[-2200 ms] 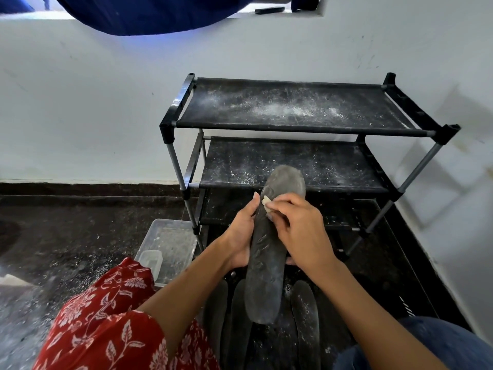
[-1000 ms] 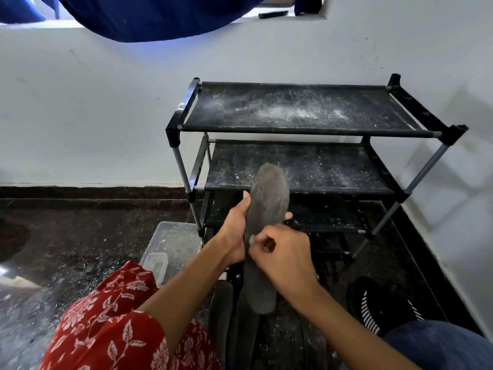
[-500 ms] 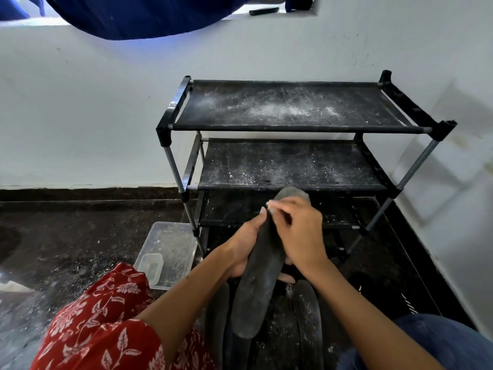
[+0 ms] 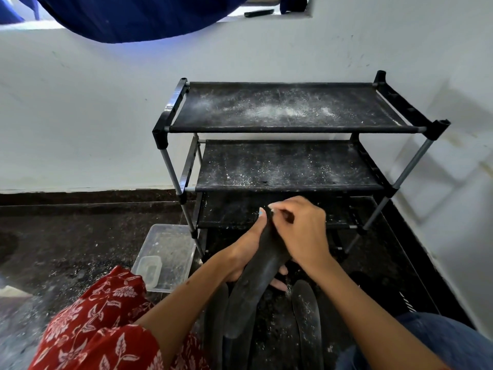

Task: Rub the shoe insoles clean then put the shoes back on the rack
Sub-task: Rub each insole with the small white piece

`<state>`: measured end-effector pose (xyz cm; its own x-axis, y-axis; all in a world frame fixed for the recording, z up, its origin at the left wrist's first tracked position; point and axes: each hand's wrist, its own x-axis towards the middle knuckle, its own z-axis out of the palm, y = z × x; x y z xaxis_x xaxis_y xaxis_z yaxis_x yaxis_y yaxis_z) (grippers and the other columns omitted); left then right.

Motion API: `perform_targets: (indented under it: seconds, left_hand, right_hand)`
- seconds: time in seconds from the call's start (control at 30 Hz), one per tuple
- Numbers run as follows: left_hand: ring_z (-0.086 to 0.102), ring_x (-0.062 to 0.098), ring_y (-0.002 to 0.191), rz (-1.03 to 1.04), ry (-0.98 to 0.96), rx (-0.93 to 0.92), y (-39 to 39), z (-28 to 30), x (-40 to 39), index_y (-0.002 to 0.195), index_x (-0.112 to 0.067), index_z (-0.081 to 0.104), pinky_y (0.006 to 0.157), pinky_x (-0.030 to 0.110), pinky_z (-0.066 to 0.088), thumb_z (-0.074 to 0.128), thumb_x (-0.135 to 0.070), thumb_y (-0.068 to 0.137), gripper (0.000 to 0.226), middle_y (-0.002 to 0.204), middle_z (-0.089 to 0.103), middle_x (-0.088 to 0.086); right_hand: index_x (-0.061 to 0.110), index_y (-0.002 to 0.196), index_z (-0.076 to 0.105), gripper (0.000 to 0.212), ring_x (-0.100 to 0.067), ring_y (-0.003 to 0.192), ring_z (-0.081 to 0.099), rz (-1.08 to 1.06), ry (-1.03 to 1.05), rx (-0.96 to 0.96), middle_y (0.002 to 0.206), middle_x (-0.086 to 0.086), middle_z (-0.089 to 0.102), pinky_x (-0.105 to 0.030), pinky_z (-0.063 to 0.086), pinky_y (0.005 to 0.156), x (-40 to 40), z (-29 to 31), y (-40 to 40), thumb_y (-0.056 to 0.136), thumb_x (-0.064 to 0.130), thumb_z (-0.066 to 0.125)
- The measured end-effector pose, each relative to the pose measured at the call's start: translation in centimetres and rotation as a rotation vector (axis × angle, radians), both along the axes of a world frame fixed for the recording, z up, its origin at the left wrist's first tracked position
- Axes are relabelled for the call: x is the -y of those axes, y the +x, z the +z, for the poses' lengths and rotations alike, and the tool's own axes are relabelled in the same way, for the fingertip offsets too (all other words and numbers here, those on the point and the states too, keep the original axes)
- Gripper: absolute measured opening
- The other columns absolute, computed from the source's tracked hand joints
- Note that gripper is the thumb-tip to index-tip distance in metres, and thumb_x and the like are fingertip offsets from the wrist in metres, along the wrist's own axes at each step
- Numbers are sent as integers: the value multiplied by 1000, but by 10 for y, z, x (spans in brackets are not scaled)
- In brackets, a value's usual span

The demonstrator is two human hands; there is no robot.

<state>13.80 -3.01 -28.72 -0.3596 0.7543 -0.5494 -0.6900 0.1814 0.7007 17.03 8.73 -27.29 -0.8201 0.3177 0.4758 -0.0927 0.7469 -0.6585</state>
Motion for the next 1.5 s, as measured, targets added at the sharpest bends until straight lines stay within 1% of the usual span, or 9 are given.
perform_targets:
  seconds: [0.33, 0.47, 0.63, 0.73, 0.83, 1.0, 1.13, 1.3, 1.5]
  left_hand:
    - [61, 19, 68, 0, 117, 6, -7, -9, 8, 123, -7, 57, 75, 54, 53, 19, -72, 86, 84, 102, 64, 17]
    - [66, 26, 75, 125, 134, 56, -9, -6, 8, 107, -10, 66, 81, 55, 51, 24, -71, 87, 77, 89, 69, 16]
    - [71, 19, 85, 364, 105, 0, -26, -1, 10, 106, -6, 64, 75, 26, 55, 18, -61, 94, 73, 94, 73, 13]
    - [67, 25, 96, 378, 169, -11, -29, 3, 14, 113, -6, 63, 82, 30, 55, 12, -64, 93, 79, 114, 66, 20]
    - [64, 26, 79, 428, 222, 25, -32, 6, 17, 105, -9, 71, 86, 46, 52, 13, -67, 92, 83, 119, 65, 17]
    - [67, 25, 94, 414, 166, -44, -34, 6, 17, 114, -6, 63, 86, 36, 52, 19, -63, 94, 74, 113, 67, 16]
    - [69, 19, 78, 333, 39, -80, -30, 6, 13, 100, -8, 67, 72, 31, 53, 29, -55, 96, 61, 87, 73, 10]
    - [60, 27, 113, 435, 136, 1, -35, 6, 13, 118, -3, 60, 105, 38, 39, 21, -55, 97, 69, 116, 67, 13]
    - [63, 33, 104, 496, 207, -43, -42, 13, 14, 117, -8, 57, 96, 47, 46, 20, -59, 95, 67, 114, 68, 11]
  right_hand:
    - [12, 90, 73, 13, -13, 75, 63, -168, -21, 73, 86, -3, 68, -17, 43, 75, -26, 4, -4, 83, 7, 64]
    - [12, 86, 72, 13, -13, 72, 64, 8, -35, 66, 81, -1, 69, -23, 48, 72, 4, 2, 6, 80, 3, 65]
    - [22, 80, 75, 21, -10, 72, 65, 312, 39, 253, 80, 5, 72, -20, 47, 76, 31, 5, 20, 69, 6, 66]
    - [24, 76, 74, 19, -6, 73, 62, 452, 128, 397, 78, 9, 71, -24, 51, 73, 35, 13, 29, 67, 11, 64]
    - [21, 76, 75, 15, 0, 71, 60, 637, 132, 575, 72, 13, 70, -13, 50, 68, 35, 19, 36, 70, 11, 67]
    - [22, 72, 71, 16, -5, 61, 56, 359, -27, 211, 64, 18, 57, -17, 45, 65, 25, 19, 28, 66, 8, 67]
    - [15, 95, 71, 20, -10, 74, 62, 120, 30, 73, 84, 4, 66, -29, 54, 72, 19, 7, 17, 78, 5, 67]
    - [16, 88, 75, 20, -9, 81, 63, 340, 15, 172, 89, 4, 68, -22, 50, 79, 32, 0, 24, 75, 5, 65]
    - [16, 80, 74, 17, -7, 74, 61, 457, -15, 238, 82, 6, 66, -24, 52, 70, 39, -1, 30, 69, 8, 63]
